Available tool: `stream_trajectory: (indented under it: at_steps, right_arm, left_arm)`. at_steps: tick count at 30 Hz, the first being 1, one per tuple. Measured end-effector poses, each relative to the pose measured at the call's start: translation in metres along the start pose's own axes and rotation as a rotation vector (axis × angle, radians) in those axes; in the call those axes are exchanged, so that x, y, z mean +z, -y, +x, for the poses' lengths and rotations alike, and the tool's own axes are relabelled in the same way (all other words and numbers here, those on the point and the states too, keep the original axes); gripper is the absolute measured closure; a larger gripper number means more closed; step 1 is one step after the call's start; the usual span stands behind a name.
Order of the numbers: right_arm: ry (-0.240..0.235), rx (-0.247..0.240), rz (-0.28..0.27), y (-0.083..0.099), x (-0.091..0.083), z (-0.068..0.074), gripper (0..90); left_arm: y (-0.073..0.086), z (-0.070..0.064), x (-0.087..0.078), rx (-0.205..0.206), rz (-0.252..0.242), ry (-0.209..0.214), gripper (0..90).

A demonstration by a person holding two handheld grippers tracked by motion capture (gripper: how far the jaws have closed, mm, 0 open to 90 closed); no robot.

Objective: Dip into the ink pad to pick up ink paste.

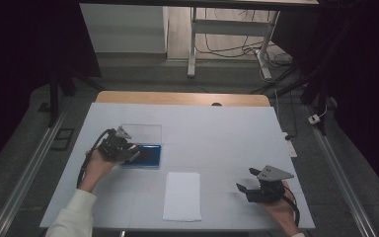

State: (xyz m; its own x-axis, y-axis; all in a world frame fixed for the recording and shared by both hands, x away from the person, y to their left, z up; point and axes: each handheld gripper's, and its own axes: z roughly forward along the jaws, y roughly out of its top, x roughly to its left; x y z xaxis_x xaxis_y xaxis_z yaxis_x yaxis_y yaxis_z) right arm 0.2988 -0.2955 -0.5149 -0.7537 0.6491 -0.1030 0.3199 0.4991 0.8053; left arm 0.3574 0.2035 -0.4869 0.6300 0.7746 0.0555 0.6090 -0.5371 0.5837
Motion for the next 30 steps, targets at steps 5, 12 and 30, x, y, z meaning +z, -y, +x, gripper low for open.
stream_trajectory:
  at_steps: [5,12,30]
  right_arm:
    - [-0.001,0.001,0.001,0.0,0.0,0.0,23.4]
    - [0.002,-0.001,-0.001,0.0,0.0,0.0,23.4]
    - [0.008,-0.006,0.004,-0.002,0.0,0.002,23.4]
  left_arm:
    - [-0.001,-0.001,0.001,0.003,0.005,-0.006,70.3]
    - [-0.002,-0.001,0.001,-0.008,0.017,-0.008,70.3]
    - [-0.006,-0.009,0.006,0.025,0.069,-0.052,70.6]
